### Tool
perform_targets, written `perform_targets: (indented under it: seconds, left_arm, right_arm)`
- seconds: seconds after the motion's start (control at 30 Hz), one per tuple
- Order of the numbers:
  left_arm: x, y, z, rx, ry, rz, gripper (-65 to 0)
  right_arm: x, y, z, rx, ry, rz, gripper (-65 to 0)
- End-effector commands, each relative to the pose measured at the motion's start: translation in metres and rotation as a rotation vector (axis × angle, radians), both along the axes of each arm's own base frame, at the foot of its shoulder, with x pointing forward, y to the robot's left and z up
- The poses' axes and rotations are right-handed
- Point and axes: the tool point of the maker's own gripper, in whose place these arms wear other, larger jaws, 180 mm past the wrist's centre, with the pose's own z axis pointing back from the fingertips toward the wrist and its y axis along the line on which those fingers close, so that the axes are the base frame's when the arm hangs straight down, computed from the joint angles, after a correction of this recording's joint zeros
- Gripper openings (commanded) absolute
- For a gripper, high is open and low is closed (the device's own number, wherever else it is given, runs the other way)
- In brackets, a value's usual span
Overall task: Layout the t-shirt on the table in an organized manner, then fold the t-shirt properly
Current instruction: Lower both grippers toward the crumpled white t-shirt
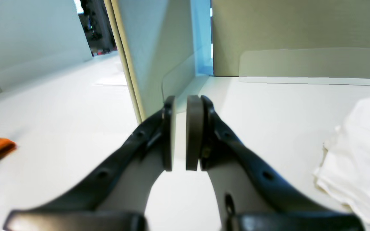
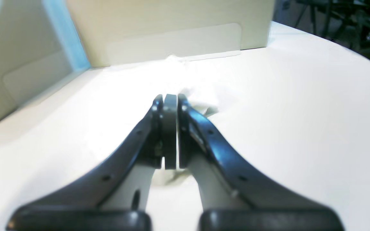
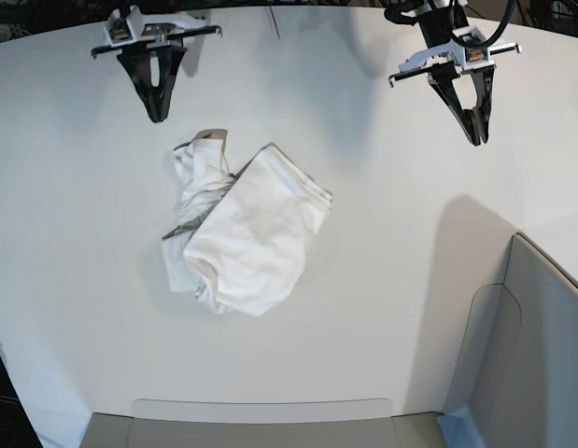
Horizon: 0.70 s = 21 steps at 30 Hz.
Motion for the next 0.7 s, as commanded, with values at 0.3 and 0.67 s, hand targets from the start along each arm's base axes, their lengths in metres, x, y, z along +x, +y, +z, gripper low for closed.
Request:
perform_targets:
  seconds: [0.3,0.67]
  left_arm:
    - [0.046,0.000,0.008,0.006,0.014,0.007,-58.0]
    - [0.095,-0.048,0.020,0.202,0.078,-0.111,-58.0]
  right_arm:
    - [0.067,0.007,0.035,0.119,0.042,0.047,-57.5]
    - [0.089,0.021,0.020,0.092,0.210,0.114,-57.4]
